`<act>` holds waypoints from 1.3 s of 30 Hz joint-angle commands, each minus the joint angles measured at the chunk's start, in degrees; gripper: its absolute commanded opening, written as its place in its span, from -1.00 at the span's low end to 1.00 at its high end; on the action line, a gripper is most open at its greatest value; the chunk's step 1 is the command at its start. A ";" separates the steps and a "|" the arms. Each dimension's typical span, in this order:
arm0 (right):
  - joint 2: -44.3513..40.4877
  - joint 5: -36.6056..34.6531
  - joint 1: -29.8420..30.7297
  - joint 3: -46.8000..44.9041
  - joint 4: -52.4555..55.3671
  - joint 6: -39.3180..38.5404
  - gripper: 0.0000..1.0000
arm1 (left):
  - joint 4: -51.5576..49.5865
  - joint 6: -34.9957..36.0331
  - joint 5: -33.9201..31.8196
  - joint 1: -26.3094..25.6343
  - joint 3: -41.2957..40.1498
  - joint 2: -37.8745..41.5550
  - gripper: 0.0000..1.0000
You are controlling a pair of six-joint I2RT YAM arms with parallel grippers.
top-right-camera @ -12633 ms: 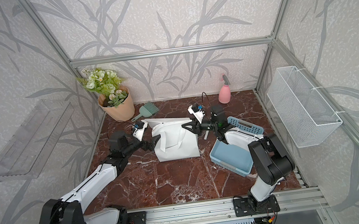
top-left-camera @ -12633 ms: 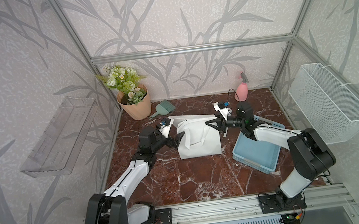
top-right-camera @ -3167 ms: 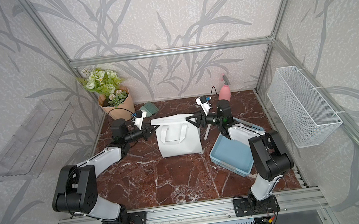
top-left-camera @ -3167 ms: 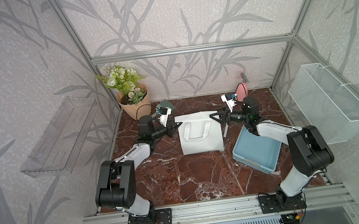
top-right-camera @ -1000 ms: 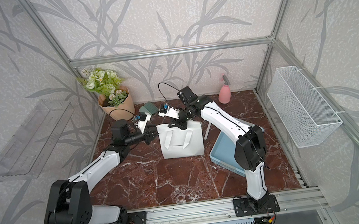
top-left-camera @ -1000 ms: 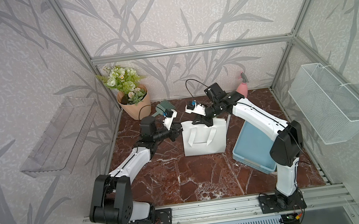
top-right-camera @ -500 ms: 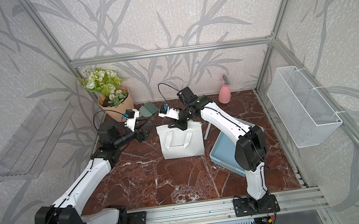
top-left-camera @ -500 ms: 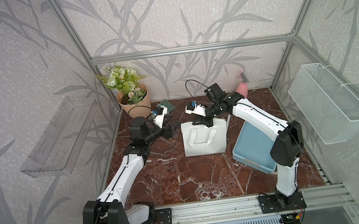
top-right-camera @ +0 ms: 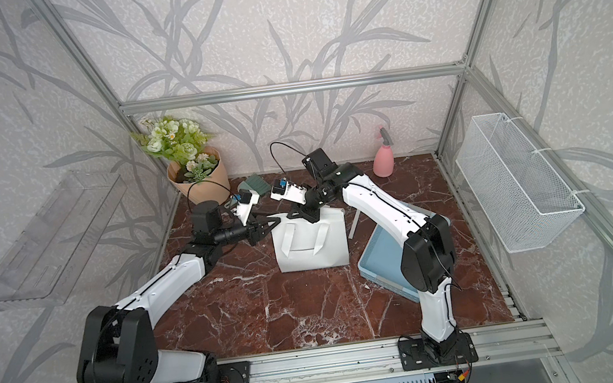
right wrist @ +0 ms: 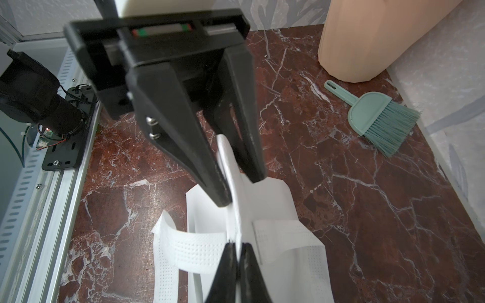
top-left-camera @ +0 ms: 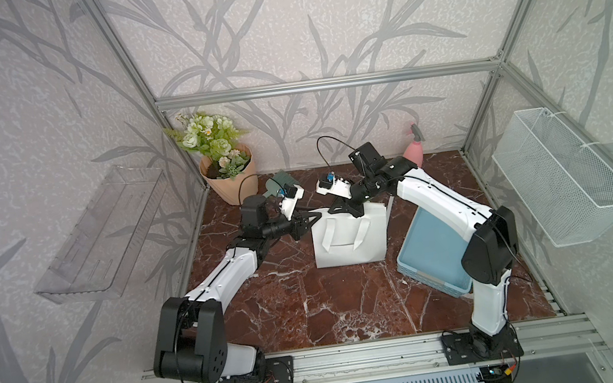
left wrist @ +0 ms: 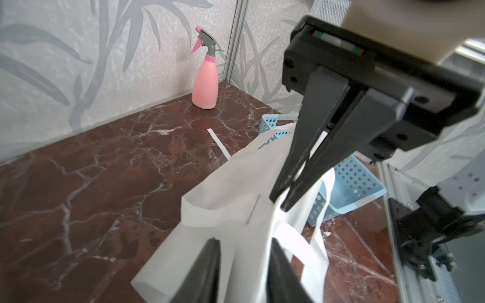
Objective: Place the ice pack in the delivery bag
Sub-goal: Seal the delivery bag at the center of the board.
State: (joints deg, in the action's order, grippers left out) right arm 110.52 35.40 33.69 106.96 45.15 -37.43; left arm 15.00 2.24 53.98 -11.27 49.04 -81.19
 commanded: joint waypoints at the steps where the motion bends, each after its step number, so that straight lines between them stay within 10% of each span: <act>1: -2.15 -2.55 0.32 -1.67 4.47 1.12 -0.36 | 1.75 0.39 0.05 0.11 0.97 0.82 -0.79; 5: -4.93 -6.20 -0.19 -3.95 4.56 1.24 -0.02 | 2.67 0.71 0.77 0.10 -0.11 1.08 -0.87; 24: -8.39 -10.98 -4.42 -11.72 5.32 -0.20 -0.13 | 2.74 2.70 1.54 -0.01 -2.88 5.40 -1.00; 27: -8.83 -12.30 -4.80 -12.30 4.22 -0.27 0.28 | 2.77 2.70 1.81 0.02 -3.14 5.78 -1.00; 39: -9.67 -9.77 -7.01 -11.17 3.75 -0.65 0.29 | 2.33 4.92 2.36 0.06 -4.59 7.16 -1.00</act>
State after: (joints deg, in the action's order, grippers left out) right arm 102.17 26.76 27.42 96.55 45.74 -38.30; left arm 16.16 5.69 55.48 -11.64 44.82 -75.92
